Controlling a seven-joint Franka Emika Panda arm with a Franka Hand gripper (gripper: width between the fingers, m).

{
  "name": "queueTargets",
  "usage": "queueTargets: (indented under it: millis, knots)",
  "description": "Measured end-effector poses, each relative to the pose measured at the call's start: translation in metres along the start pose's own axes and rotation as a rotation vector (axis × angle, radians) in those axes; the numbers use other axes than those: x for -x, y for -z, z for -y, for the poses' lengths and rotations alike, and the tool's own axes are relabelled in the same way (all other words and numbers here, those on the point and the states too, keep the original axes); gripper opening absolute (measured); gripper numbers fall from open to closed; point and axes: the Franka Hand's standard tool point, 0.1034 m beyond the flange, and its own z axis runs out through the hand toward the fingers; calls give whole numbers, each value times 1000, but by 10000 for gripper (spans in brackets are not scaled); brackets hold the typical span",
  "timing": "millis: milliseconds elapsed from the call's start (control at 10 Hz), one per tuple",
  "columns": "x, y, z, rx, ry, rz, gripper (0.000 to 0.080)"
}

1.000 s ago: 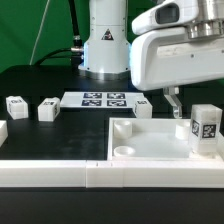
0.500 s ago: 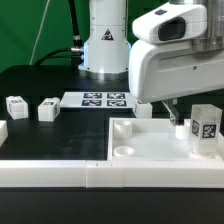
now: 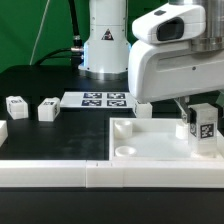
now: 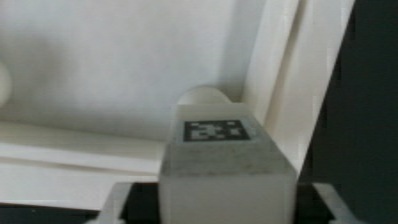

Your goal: Assemble one leg

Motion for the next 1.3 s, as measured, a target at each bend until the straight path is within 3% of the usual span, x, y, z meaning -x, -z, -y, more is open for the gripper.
queueTargets:
  millis: [200, 300, 900, 1100, 1300]
  knots:
    - [0, 0, 0, 0, -3, 0, 290]
    - [1, -1, 3, -9, -189, -2, 290]
    - [-1, -3, 7, 7, -1055, -31, 291]
    - [-1, -3, 8, 15, -1301, -42, 291]
    - [-1, -3, 8, 7, -1434, -40, 291]
